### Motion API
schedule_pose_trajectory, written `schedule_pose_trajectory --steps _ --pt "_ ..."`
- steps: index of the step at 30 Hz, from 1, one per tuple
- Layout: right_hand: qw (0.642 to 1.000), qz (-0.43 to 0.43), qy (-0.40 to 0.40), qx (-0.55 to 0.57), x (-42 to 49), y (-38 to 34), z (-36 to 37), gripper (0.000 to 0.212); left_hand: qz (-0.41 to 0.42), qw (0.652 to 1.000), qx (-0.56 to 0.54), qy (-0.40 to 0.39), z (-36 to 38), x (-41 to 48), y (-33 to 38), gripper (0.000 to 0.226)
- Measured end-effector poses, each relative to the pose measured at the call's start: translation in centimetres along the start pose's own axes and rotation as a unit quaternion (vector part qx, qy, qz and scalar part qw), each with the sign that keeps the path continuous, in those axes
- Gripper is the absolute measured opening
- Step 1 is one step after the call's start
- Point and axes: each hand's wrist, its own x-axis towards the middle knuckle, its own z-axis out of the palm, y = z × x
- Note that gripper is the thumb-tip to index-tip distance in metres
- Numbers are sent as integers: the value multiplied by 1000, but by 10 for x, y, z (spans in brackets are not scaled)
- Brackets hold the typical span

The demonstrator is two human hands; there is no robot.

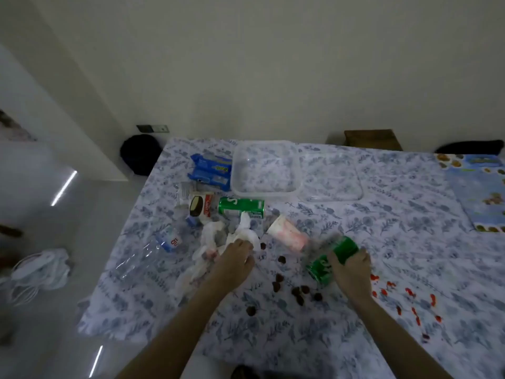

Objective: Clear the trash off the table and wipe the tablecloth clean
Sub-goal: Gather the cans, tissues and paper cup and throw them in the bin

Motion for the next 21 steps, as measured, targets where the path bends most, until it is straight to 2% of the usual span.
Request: schedule_pose_trajectory --steps 2,8,16,21 --pt "997 54 -30 52 11 -3 0 94 -13 1000 -8 17 2 11 6 34" --pt "997 6 -74 21 29 -7 20 110 -55 997 -15 47 18 19 15 32" --pt "997 -29 -64 12 34 -13 31 102 -78 994 -33 75 10 25 -6 27" --pt "995 -40 -45 77 39 -25 25 94 -68 992 -30 102 -4 41 -20 28"
